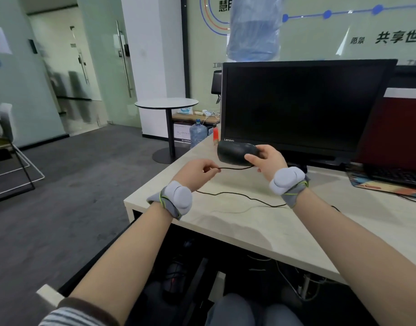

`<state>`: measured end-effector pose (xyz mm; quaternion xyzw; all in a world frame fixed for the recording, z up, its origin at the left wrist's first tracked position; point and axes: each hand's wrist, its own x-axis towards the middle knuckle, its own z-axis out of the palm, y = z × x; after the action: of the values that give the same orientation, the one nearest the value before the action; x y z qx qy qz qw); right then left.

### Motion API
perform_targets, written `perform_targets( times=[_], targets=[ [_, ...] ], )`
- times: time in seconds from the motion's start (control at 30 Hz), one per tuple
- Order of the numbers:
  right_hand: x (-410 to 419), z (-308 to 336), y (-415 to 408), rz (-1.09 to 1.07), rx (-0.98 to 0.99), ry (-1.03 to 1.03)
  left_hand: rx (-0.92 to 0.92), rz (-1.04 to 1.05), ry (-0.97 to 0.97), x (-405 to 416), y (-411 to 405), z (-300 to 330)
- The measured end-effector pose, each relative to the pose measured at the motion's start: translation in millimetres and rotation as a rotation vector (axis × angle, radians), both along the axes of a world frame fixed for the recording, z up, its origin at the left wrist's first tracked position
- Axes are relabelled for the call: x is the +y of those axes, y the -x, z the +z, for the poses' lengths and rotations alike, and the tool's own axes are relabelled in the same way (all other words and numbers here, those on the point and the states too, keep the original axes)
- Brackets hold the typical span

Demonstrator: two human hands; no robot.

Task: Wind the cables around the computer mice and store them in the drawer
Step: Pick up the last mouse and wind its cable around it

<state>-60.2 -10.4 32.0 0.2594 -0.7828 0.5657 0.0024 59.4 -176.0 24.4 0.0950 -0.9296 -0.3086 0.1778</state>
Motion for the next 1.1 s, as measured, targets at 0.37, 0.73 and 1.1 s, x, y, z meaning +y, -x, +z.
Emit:
perform_targets(
  times=[0.37, 0.73, 1.1],
  targets=[
    [-3, 0, -15, 0.393, 0.164, -0.313, 0.137, -0.201, 0.156, -20, -2, 38],
    [-23, -4, -28, 0.608, -0.536, 0.533, 0.255, -0.072, -0.792, 7, 9, 1],
    [-14, -6, 0, -0.009, 0.179, 0.009, -0.195, -0.038, 0.121, 37, 11, -2]
  ],
)
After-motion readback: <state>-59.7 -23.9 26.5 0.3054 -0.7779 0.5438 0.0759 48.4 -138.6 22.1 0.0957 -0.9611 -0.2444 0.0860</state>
